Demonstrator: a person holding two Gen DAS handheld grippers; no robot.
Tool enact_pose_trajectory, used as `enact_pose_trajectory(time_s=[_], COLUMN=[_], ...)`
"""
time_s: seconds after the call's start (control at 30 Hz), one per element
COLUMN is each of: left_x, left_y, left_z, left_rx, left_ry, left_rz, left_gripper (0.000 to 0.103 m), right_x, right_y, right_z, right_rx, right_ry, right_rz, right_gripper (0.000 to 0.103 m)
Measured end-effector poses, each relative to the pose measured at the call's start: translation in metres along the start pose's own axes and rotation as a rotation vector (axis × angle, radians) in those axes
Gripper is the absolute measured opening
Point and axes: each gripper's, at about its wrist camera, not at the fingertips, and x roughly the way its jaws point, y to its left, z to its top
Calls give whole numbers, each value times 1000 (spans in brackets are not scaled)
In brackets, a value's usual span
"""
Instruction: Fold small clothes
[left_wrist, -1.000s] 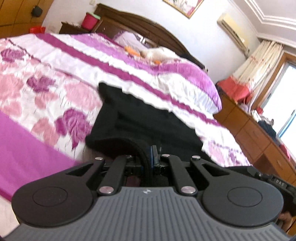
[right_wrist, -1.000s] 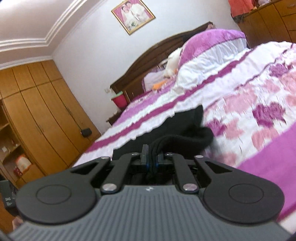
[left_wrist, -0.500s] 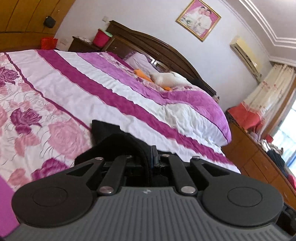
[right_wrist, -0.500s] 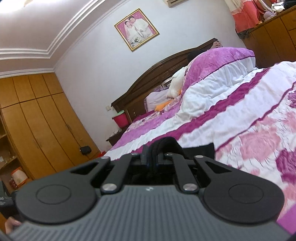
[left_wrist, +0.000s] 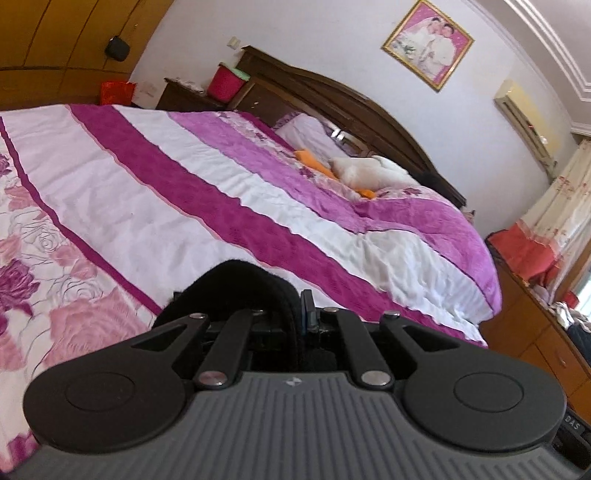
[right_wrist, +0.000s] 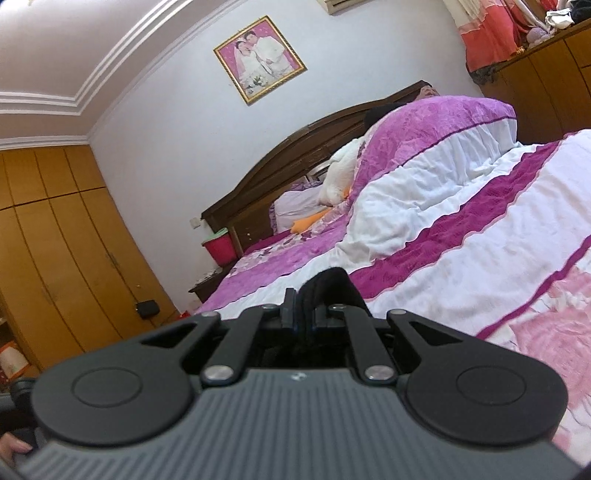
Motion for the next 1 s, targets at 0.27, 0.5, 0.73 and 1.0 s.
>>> enact_pose_trajectory(time_s=[0.27,0.5,0.73,1.0], left_x=[96,162,181,153], left_y=[24,47,60,54], left_z=[-4,-27,-37,-14], left_rx=[19,71,81,103], left_ry=[82,165,209,206], left_rz=[85,158,153,109], left_gripper=[7,7,8,22], right_x=[74,123,142,128], right_y=[-16,-34,-50,-38], right_z=[-25,-57,-67,-48], right_rx=[-45,-74,-23,-81], right_ry=[63,150,252,254], right_rz=[-74,-161,-196,-152], right_gripper=[9,9,13,34])
